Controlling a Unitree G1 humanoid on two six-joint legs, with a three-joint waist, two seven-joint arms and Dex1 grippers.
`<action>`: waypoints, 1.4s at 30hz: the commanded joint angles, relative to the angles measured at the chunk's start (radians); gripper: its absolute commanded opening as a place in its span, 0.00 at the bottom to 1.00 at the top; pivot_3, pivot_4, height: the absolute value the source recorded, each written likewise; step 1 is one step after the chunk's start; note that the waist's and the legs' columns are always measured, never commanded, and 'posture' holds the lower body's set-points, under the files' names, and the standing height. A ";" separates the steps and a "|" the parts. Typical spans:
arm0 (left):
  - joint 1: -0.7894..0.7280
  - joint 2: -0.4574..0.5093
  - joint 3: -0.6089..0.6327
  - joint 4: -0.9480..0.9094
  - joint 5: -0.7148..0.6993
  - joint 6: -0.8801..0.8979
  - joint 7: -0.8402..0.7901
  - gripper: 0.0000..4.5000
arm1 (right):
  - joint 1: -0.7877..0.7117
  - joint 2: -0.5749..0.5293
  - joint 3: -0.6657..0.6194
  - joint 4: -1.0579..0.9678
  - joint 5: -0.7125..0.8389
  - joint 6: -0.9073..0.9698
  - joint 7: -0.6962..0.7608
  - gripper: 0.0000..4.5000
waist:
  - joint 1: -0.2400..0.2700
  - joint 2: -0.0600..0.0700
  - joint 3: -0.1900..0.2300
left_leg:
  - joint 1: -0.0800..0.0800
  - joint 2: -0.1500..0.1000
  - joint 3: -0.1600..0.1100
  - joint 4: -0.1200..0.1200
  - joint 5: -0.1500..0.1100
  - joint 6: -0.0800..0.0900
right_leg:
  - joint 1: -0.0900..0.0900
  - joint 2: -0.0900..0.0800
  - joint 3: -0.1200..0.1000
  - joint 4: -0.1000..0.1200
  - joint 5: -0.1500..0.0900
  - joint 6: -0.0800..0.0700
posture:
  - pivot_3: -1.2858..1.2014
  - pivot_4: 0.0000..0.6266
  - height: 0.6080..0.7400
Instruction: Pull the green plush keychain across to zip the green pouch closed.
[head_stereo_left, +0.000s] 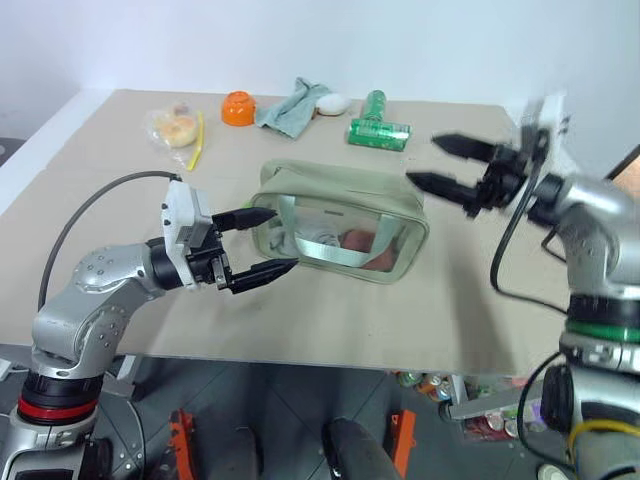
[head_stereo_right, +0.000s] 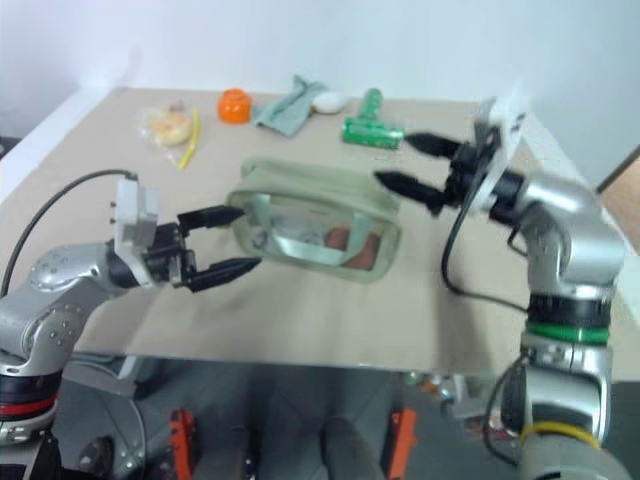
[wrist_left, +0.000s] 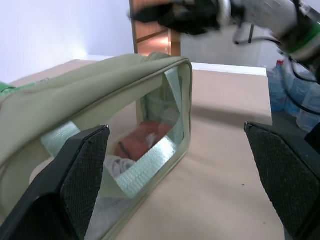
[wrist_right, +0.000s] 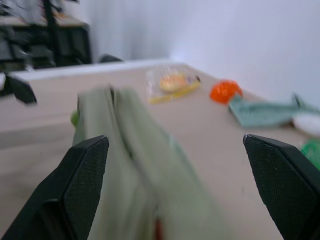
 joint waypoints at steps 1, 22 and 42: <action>-0.030 0.003 0.004 0.003 0.007 -0.022 -0.017 1.00 | 0.045 0.003 -0.029 -0.150 0.029 0.015 -0.090 0.99 | -0.002 0.000 0.000 | 0.001 0.000 0.000 0.000 0.001 -0.001 | 0.000 0.000 0.000 0.000 0.000 0.000 | 0.52 0.24 1.00; -0.039 -0.019 0.009 0.019 0.035 -0.027 -0.010 1.00 | 0.216 -0.013 0.048 -0.152 0.004 -0.084 -0.147 0.35 | -0.003 0.000 0.000 | 0.014 0.000 0.003 -0.002 0.006 0.001 | 0.012 0.001 0.003 0.000 0.000 -0.001 | 0.52 0.24 1.00; -0.070 -0.027 0.079 0.058 -0.024 0.049 0.059 1.00 | 0.107 -0.172 0.068 0.171 -0.019 -0.344 0.187 0.01 | -0.002 -0.001 0.000 | 0.014 -0.001 0.003 -0.002 0.006 0.001 | 0.013 0.000 0.003 -0.002 0.000 0.000 | 0.52 0.24 1.00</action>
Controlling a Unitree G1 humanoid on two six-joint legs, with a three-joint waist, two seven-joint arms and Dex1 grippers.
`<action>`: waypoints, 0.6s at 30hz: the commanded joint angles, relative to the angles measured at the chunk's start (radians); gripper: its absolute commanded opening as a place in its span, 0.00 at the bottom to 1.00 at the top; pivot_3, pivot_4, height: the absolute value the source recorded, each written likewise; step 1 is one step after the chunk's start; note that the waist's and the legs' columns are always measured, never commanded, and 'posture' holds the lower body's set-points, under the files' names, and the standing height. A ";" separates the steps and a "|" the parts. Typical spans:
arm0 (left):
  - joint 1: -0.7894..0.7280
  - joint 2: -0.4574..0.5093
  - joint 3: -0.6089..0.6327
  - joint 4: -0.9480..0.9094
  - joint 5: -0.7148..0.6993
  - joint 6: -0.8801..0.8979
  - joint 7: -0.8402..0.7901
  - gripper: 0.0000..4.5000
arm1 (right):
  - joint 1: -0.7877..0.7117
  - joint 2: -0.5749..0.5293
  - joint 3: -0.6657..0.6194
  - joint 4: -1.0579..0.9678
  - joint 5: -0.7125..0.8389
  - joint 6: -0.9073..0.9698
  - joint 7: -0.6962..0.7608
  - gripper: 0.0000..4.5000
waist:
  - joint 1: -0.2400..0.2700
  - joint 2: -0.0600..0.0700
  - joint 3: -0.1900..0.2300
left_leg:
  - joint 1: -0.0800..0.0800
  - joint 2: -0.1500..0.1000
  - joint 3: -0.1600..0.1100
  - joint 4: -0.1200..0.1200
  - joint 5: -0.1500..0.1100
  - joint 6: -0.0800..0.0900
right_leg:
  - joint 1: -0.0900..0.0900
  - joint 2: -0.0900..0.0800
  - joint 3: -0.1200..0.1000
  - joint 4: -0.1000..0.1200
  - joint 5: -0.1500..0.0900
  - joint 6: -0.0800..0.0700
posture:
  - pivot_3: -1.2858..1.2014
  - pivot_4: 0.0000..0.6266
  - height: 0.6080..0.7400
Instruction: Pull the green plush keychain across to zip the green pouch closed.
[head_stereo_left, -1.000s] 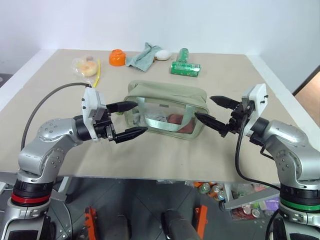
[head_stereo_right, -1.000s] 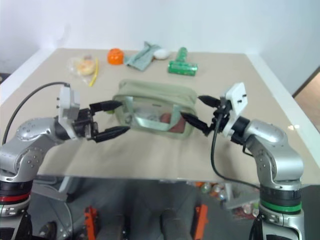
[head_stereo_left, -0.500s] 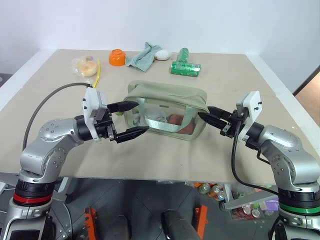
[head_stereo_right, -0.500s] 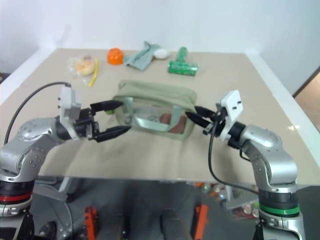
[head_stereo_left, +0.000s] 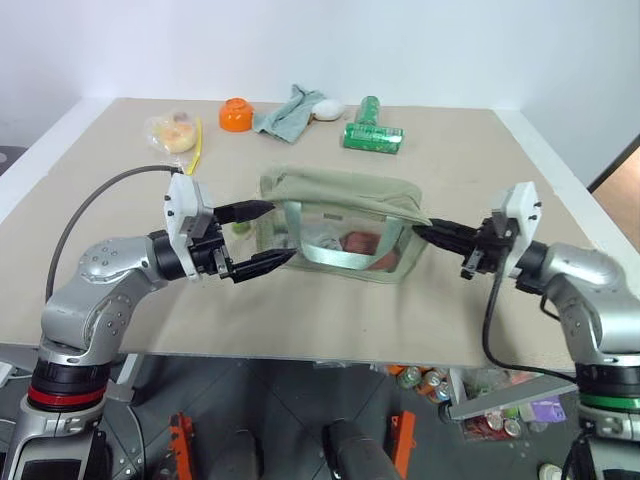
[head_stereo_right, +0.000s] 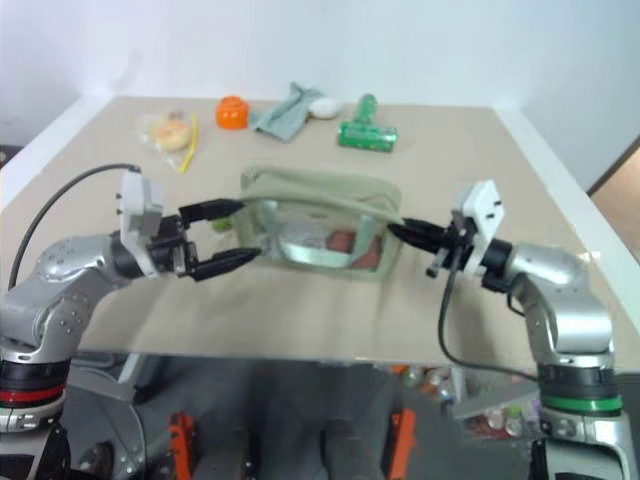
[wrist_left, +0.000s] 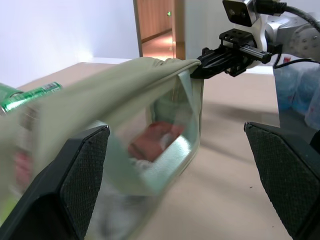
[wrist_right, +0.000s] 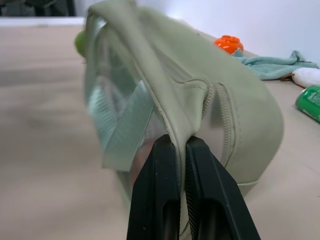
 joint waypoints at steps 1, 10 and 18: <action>-0.032 0.004 0.077 0.013 -0.047 0.040 0.056 1.00 | -0.073 -0.044 0.012 0.068 -0.013 -0.067 0.089 0.01 | 0.000 0.000 0.000 | 0.000 0.000 0.000 0.000 0.000 0.000 | 0.000 0.000 0.000 0.000 0.000 0.000 | 0.52 0.24 1.00; 0.055 -0.025 0.139 0.021 0.012 0.097 0.303 1.00 | -0.192 -0.021 0.077 0.070 -0.009 -0.014 0.104 0.01 | -0.004 0.000 0.000 | 0.000 0.001 0.000 -0.002 -0.001 0.000 | 0.000 0.001 0.000 0.000 0.000 0.001 | 0.52 0.24 1.00; 0.139 -0.123 0.148 -0.068 -0.067 0.178 0.432 1.00 | -0.189 -0.007 0.086 0.047 -0.013 0.006 0.093 0.01 | -0.005 0.000 0.000 | 0.001 0.001 0.000 -0.002 -0.001 0.000 | 0.000 0.001 0.000 -0.001 0.000 0.000 | 0.52 0.24 1.00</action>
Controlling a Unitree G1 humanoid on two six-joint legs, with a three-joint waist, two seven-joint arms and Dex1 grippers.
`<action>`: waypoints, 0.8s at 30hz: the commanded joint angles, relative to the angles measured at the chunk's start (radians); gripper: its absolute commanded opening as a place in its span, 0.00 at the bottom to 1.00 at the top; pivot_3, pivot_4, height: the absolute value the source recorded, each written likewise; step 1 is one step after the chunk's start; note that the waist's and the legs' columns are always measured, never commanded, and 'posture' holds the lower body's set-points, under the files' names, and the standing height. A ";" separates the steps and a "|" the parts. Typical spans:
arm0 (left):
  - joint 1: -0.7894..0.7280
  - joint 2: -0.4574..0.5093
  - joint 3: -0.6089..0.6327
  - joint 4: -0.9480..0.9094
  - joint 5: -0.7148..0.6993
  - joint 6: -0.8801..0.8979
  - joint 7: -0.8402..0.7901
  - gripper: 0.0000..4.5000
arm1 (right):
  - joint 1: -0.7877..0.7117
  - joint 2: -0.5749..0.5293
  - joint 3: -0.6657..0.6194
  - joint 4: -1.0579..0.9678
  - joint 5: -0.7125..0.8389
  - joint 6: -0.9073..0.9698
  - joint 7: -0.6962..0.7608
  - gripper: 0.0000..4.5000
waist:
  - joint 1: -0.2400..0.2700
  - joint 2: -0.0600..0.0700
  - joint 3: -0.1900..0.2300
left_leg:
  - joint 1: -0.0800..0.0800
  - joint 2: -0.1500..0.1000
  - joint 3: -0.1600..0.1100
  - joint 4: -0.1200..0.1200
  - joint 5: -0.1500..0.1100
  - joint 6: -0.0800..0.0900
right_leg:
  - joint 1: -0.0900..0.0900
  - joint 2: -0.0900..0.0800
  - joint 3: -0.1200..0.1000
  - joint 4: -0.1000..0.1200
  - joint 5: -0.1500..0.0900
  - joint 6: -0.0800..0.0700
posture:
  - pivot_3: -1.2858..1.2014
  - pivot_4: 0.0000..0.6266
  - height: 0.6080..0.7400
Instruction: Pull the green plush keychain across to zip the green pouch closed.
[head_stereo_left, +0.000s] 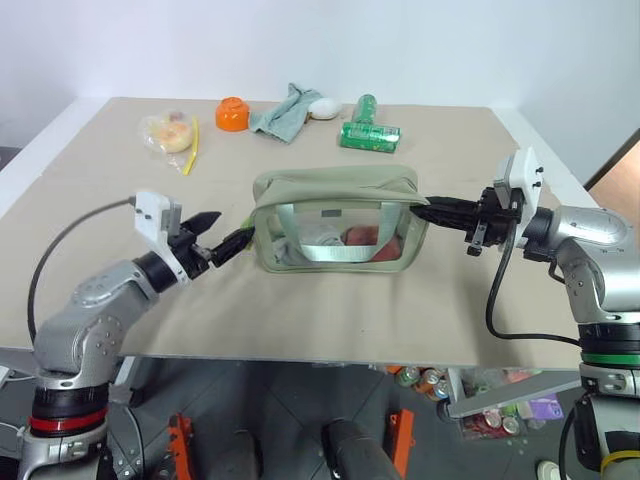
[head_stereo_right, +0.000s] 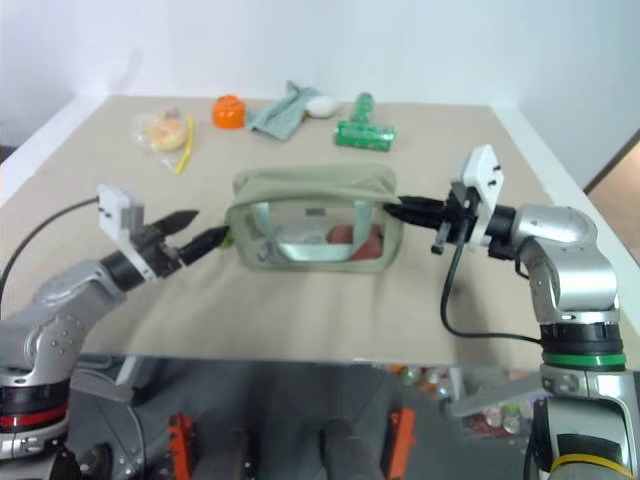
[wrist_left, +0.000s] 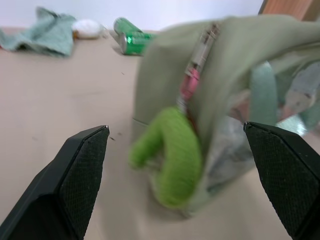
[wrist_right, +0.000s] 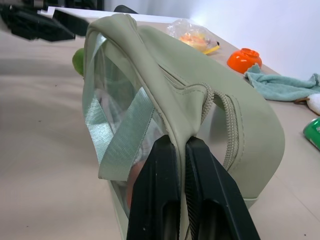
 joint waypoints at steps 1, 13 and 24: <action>-0.003 -0.013 0.017 -0.048 -0.030 0.005 0.015 1.00 | -0.012 0.010 0.015 -0.043 0.012 0.006 0.002 0.01 | -0.001 0.000 0.000 | 0.000 0.000 0.000 0.000 0.000 0.000 | 0.000 0.001 0.000 0.000 0.000 0.000 | 0.52 0.24 1.00; -0.027 0.013 0.070 0.086 -0.119 0.070 -0.039 1.00 | -0.009 0.015 0.022 -0.023 -0.012 -0.013 0.000 0.01 | -0.017 0.000 0.000 | 0.001 0.001 0.000 0.000 0.000 0.000 | 0.000 0.002 0.000 0.000 0.001 -0.001 | 0.52 0.24 1.00; -0.059 0.039 0.034 0.184 -0.042 -0.006 -0.124 1.00 | 0.027 0.013 0.017 0.034 -0.018 -0.028 0.003 0.01 | -0.019 0.000 0.000 | 0.001 0.001 0.000 0.000 0.000 0.000 | 0.000 0.002 0.000 0.000 0.001 -0.001 | 0.52 0.24 1.00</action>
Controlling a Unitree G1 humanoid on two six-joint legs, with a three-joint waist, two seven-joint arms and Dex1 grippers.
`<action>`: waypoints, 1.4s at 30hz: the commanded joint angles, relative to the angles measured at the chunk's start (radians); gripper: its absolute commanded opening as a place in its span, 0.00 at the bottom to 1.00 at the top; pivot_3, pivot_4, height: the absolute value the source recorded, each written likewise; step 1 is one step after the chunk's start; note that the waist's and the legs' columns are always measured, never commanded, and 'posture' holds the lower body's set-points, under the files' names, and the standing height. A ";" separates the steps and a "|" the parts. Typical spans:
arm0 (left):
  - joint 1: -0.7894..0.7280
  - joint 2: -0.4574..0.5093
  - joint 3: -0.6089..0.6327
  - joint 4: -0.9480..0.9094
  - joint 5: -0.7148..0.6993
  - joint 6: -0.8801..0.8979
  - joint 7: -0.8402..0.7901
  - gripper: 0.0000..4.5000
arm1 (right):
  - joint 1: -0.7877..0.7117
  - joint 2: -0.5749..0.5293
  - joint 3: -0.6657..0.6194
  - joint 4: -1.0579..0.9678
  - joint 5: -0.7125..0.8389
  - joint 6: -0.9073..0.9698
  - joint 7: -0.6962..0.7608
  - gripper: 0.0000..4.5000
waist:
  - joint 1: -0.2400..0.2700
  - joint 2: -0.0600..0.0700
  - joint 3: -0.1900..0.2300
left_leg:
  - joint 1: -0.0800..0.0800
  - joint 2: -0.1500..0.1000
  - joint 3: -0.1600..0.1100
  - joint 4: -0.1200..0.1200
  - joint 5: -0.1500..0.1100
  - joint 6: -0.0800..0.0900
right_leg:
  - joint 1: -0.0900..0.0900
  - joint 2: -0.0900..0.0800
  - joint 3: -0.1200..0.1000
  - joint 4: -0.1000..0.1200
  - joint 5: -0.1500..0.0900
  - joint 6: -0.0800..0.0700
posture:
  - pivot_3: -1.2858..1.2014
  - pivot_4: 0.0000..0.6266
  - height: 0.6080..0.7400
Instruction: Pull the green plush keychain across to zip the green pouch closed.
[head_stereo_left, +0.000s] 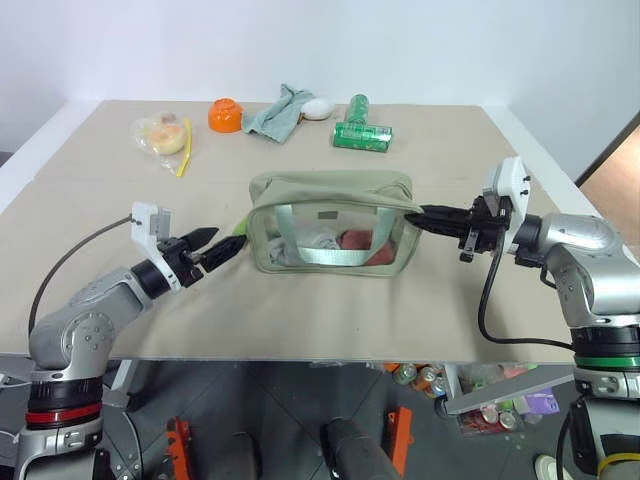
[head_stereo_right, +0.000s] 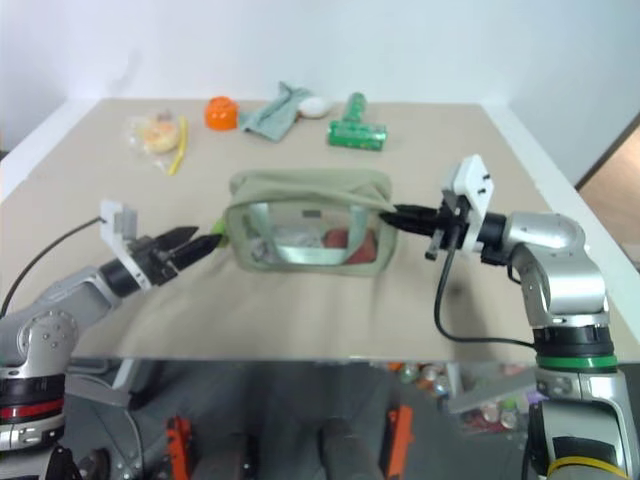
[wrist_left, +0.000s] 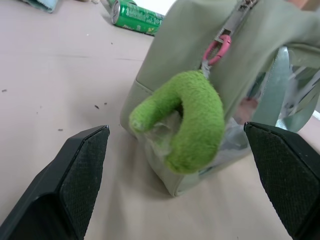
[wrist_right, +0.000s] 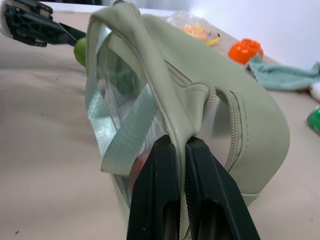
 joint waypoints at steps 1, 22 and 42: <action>-0.031 -0.003 -0.002 0.004 0.034 -0.063 -0.021 1.00 | 0.009 0.002 -0.004 0.003 -0.004 -0.020 0.004 0.01 | 0.000 0.000 0.000 | 0.000 0.000 0.000 0.000 0.000 0.000 | 0.000 0.000 0.000 0.000 0.000 0.000 | 0.52 0.24 1.00; -0.080 -0.014 -0.056 0.088 0.124 -0.100 -0.085 0.01 | 0.037 -0.005 -0.007 0.019 -0.008 -0.048 -0.015 0.00 | -0.001 0.000 0.000 | 0.000 0.000 0.000 0.000 0.000 0.000 | 0.000 0.000 0.000 0.000 0.000 0.000 | 0.52 0.24 1.00; -0.245 -0.031 0.026 -0.054 -0.014 -0.071 -0.039 0.01 | 0.026 -0.007 -0.002 0.043 -0.019 -0.071 -0.009 0.00 | 0.000 0.000 0.000 | -0.001 -0.001 0.000 0.000 0.000 0.000 | 0.001 -0.001 0.000 -0.001 0.000 0.001 | 0.52 0.24 1.00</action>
